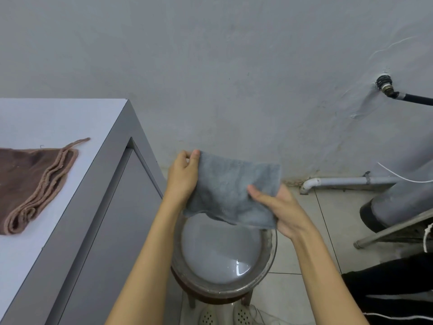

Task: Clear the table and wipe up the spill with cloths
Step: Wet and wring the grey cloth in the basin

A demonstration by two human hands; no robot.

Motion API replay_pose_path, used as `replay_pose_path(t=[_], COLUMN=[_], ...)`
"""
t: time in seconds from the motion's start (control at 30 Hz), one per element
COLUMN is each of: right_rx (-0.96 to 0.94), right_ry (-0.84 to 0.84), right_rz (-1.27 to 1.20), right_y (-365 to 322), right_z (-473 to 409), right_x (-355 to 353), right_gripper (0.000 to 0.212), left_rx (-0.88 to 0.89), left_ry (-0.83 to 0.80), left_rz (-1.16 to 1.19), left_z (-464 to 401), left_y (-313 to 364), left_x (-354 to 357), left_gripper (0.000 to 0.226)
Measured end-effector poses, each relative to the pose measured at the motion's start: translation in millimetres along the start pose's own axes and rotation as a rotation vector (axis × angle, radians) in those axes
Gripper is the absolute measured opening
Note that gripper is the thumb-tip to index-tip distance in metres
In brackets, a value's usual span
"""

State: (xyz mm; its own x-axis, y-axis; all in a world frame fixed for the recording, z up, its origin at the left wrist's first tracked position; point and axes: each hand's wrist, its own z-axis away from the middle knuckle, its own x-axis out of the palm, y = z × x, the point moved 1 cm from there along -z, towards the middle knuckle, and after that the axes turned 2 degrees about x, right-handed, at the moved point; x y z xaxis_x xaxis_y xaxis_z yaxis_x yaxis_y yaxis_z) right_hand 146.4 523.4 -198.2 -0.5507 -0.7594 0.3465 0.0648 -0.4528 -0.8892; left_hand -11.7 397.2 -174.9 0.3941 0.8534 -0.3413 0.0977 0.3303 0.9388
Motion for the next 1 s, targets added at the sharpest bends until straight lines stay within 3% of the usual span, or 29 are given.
replay_pose_path(t=[0.1, 0.2, 0.3, 0.47, 0.57, 0.67, 0.83, 1.0], right_rx=[-0.022, -0.113, -0.159, -0.232, -0.180, -0.140, -0.088, -0.107], right_ry=[0.037, 0.034, 0.028, -0.009, 0.060, 0.081, 0.086, 0.082], right_rz=[0.024, -0.032, -0.038, -0.066, 0.078, 0.065, 0.049, 0.114], right_y=[8.9, -0.3, -8.1, -16.4, -12.0, -7.3, -2.9, 0.9], right_z=[-3.3, -5.1, -2.7, 1.6, -2.3, -4.1, -11.9, -12.9], right_x=[5.4, 1.4, 2.6, 7.9, 11.6, 14.5, 12.9, 11.8], right_gripper=[0.097, 0.090, 0.079, 0.064, 0.040, 0.034, 0.033, 0.038], left_rx=[-0.082, -0.031, 0.092, 0.096, 0.124, 0.147, 0.008, -0.043], left_ry=[-0.068, -0.334, -0.522, -0.417, -0.385, -0.376, -0.428, -0.459], left_rz=[0.180, 0.373, 0.134, 0.138, 0.073, 0.068, 0.166, 0.145], left_z=[6.6, 16.6, 25.6, 22.3, 20.3, 24.0, 26.4, 28.2], left_y=[-1.9, -5.6, -12.5, -2.6, 2.8, -1.7, -18.6, -24.2], left_x=[-3.1, -15.0, -14.2, -17.5, -17.3, -16.6, -23.9, -18.5], left_gripper=[0.020, 0.037, 0.036, 0.035, 0.043, 0.045, 0.040, 0.053])
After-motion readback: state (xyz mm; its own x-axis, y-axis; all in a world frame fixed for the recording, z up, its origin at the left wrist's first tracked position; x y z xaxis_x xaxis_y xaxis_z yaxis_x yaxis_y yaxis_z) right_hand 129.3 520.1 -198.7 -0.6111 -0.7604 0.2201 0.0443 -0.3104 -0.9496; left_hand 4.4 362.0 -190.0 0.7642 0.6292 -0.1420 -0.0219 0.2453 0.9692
